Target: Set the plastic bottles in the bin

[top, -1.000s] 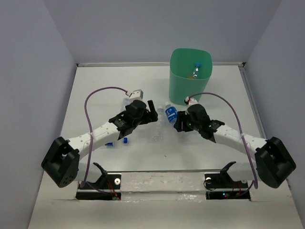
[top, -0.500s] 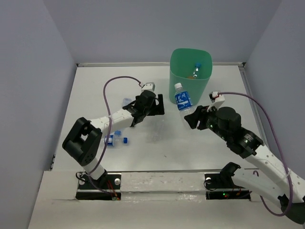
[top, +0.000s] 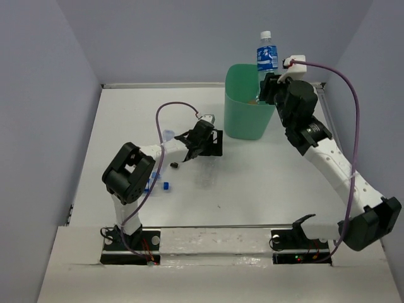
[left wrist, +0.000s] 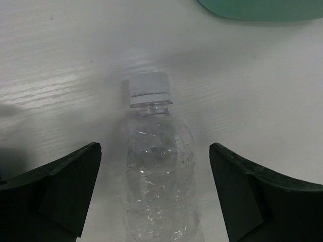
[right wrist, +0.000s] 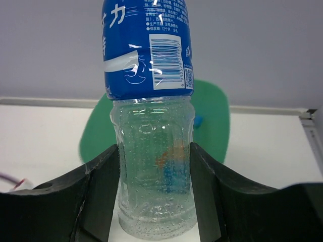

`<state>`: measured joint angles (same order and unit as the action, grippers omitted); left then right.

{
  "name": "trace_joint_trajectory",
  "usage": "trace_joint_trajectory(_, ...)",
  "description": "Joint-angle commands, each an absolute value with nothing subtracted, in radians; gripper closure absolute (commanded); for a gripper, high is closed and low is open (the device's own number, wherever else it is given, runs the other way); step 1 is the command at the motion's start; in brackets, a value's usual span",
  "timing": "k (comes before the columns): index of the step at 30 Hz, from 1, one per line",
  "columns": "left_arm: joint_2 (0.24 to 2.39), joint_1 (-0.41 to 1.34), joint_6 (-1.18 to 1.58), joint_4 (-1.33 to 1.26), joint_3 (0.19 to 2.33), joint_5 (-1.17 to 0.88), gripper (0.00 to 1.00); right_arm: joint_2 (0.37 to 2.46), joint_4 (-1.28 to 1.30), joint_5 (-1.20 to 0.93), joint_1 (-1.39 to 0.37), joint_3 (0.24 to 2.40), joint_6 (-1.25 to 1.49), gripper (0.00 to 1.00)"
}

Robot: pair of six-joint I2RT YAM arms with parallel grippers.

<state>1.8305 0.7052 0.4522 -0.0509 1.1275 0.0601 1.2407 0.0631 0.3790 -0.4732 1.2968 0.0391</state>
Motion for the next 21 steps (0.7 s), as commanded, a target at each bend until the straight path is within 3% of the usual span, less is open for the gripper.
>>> trace_joint_trajectory(1, 1.824, 0.704, 0.43, -0.054, 1.16, 0.044, 0.04, 1.359, -0.142, 0.218, -0.345, 1.402, -0.073, 0.72)
trace_joint_trajectory(4, 1.825, 0.704, 0.428, -0.06, 1.152, 0.043, 0.12, 1.451, -0.16, 0.167, -0.315, 1.428, -0.084, 0.71)
trace_joint_trajectory(7, 1.824, 0.704, 0.433, -0.072, 1.14, 0.032, 0.28, 1.474, -0.172, 0.135, -0.314, 1.424, -0.081, 0.69)
trace_joint_trajectory(8, 1.821, 0.704, 0.437, -0.083, 1.126, 0.031, 0.39, 1.479, -0.176, 0.124, -0.314, 1.413, -0.075, 0.67)
trace_joint_trajectory(11, 1.809, 0.704, 0.445, -0.098, 1.106, 0.026, 0.49, 1.476, -0.184, 0.094, -0.314, 1.381, -0.066, 0.44)
trace_joint_trajectory(14, 1.784, 0.706, 0.451, -0.107, 1.091, 0.029, 0.52, 1.47, -0.189, 0.118, -0.314, 1.348, -0.054, 0.28)
trace_joint_trajectory(21, 1.62, 0.704, 0.477, -0.144, 1.031, 0.055, 0.56, 1.419, -0.192, 0.12, -0.314, 1.302, -0.011, 0.15)
